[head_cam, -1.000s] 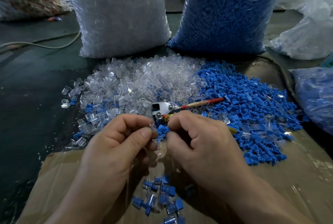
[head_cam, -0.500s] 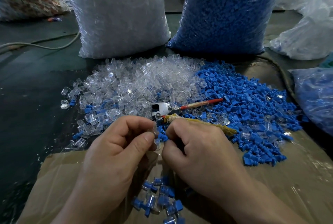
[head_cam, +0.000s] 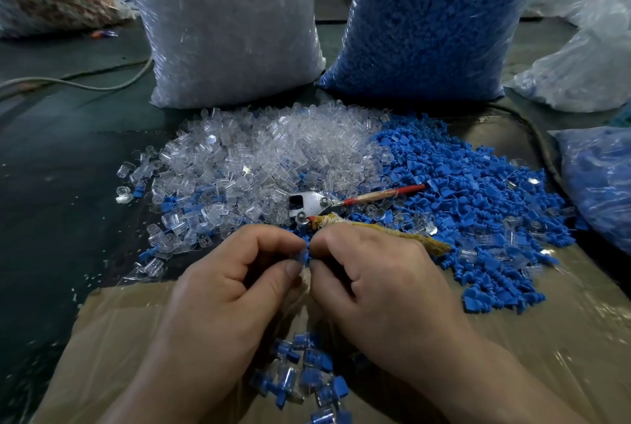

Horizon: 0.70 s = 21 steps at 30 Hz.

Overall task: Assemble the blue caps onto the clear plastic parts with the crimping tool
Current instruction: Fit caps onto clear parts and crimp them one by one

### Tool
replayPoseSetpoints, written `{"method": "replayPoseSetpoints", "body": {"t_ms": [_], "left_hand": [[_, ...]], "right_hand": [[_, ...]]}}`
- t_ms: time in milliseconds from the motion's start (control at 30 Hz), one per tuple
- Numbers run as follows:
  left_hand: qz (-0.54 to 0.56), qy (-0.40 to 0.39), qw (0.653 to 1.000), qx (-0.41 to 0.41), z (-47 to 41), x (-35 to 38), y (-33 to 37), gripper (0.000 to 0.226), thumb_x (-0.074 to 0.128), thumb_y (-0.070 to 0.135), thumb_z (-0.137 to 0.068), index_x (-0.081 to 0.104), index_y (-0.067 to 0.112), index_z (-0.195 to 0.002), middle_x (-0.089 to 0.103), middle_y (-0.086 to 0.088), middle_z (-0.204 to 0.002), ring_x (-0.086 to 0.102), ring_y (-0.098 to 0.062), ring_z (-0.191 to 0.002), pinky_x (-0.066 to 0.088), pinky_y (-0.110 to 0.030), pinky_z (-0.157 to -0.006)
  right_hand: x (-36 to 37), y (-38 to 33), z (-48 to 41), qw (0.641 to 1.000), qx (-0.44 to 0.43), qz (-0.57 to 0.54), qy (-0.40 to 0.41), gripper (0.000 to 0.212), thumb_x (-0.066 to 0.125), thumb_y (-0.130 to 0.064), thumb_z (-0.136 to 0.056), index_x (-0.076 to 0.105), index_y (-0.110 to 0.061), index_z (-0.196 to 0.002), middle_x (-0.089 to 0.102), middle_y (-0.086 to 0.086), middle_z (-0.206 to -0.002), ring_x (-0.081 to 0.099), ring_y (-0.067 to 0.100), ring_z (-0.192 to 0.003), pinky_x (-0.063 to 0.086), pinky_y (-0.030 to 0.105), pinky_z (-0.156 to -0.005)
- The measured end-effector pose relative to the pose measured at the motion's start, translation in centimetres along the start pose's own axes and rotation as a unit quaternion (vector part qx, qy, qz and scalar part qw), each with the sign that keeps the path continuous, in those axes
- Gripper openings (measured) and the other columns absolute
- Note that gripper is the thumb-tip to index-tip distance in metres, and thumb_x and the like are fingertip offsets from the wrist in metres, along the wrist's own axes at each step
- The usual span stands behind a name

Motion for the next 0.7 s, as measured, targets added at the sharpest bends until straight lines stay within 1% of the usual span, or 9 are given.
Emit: {"method": "replayPoseSetpoints", "body": {"t_ms": [33,100,133,233,367,433,533,633,700], "left_hand": [[-0.002,0.001,1.000,0.006,0.0,-0.1,0.2,0.029,0.064,0.050,-0.074,0.072,0.044,-0.101,0.074,0.009,-0.094,0.071,-0.012,-0.085,0.060,-0.044,-0.074],[-0.029,-0.002,0.999,0.023,-0.1,-0.3,0.7,0.026,0.062,0.050,-0.075,0.071,0.045,-0.100,0.071,0.010,-0.099,0.069,-0.011,-0.089,0.055,-0.033,-0.074],[-0.033,-0.007,0.999,0.018,-0.1,-0.4,0.7,0.028,0.061,0.050,-0.075,0.071,0.046,-0.100,0.071,0.011,-0.096,0.068,-0.009,-0.086,0.053,-0.030,-0.071],[-0.010,-0.026,0.999,-0.021,0.0,-0.1,0.1,0.036,0.063,0.053,-0.069,0.070,0.046,-0.104,0.071,0.010,-0.082,0.066,-0.008,-0.069,0.053,-0.034,-0.063],[0.003,-0.015,0.999,-0.037,0.0,0.2,-0.2,0.030,0.070,0.035,-0.071,0.070,0.043,-0.100,0.075,0.007,-0.084,0.070,-0.013,-0.072,0.059,-0.042,-0.067],[0.027,-0.015,0.998,-0.049,0.0,0.2,-0.6,0.032,0.070,0.039,-0.068,0.070,0.041,-0.100,0.075,0.003,-0.083,0.071,-0.019,-0.072,0.059,-0.045,-0.067],[0.040,-0.017,0.997,-0.062,-0.1,0.1,-0.8,0.034,0.067,0.049,-0.067,0.072,0.038,-0.098,0.075,0.003,-0.079,0.071,-0.016,-0.068,0.056,-0.035,-0.061],[0.024,-0.001,0.996,-0.081,0.0,0.1,-1.2,0.032,0.068,0.051,-0.066,0.072,0.038,-0.095,0.075,0.004,-0.076,0.071,-0.016,-0.066,0.055,-0.039,-0.061],[0.038,0.016,0.995,-0.094,0.0,0.0,-1.3,0.021,0.076,0.040,-0.069,0.072,0.037,-0.089,0.073,0.001,-0.071,0.069,-0.018,-0.062,0.055,-0.039,-0.058]], "right_hand": [[0.0,-0.1,0.0,1.000,-0.007,-0.003,-0.002,0.020,0.044,-0.040,-0.091,0.058,-0.026,-0.087,0.056,-0.012,-0.075,0.053,0.010,-0.069,0.046,0.036,-0.059],[-0.1,-0.4,-0.1,1.000,-0.018,-0.006,-0.002,0.025,0.040,-0.040,-0.093,0.060,-0.025,-0.092,0.058,-0.012,-0.078,0.055,0.011,-0.071,0.047,0.037,-0.060],[-0.1,-0.5,0.0,1.000,-0.025,-0.005,0.002,0.027,0.039,-0.040,-0.094,0.061,-0.024,-0.093,0.059,-0.011,-0.079,0.056,0.012,-0.071,0.048,0.038,-0.060],[-0.5,-1.0,0.0,0.999,-0.045,-0.010,0.024,0.031,0.041,-0.038,-0.096,0.066,-0.019,-0.098,0.065,-0.005,-0.085,0.061,0.020,-0.073,0.051,0.043,-0.057],[0.2,-1.7,0.0,0.997,-0.078,-0.006,-0.014,0.032,0.044,-0.032,-0.096,0.067,-0.017,-0.111,0.067,0.000,-0.096,0.063,0.024,-0.084,0.053,0.045,-0.060],[0.4,-1.7,0.0,0.996,-0.081,-0.001,-0.032,0.033,0.042,-0.033,-0.096,0.066,-0.018,-0.114,0.064,0.000,-0.096,0.061,0.024,-0.084,0.052,0.045,-0.060],[0.2,-1.3,-0.1,0.997,-0.074,-0.007,-0.033,0.032,0.042,-0.030,-0.096,0.067,-0.018,-0.112,0.063,-0.002,-0.095,0.059,0.021,-0.083,0.051,0.044,-0.061],[0.4,-1.3,-0.1,0.996,-0.082,0.001,-0.038,0.033,0.042,-0.030,-0.095,0.067,-0.017,-0.112,0.065,-0.002,-0.098,0.060,0.020,-0.088,0.052,0.041,-0.068],[0.1,-1.0,-0.2,0.996,-0.081,0.022,-0.022,0.034,0.043,-0.032,-0.093,0.066,-0.019,-0.114,0.066,-0.002,-0.104,0.059,0.019,-0.096,0.053,0.039,-0.079]]}}
Point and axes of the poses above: each hand's wrist, its own z-axis away from the middle knuckle, its own x-axis out of the palm, y = z × x, the point moved 8 cm from there along -z, towards the middle knuckle
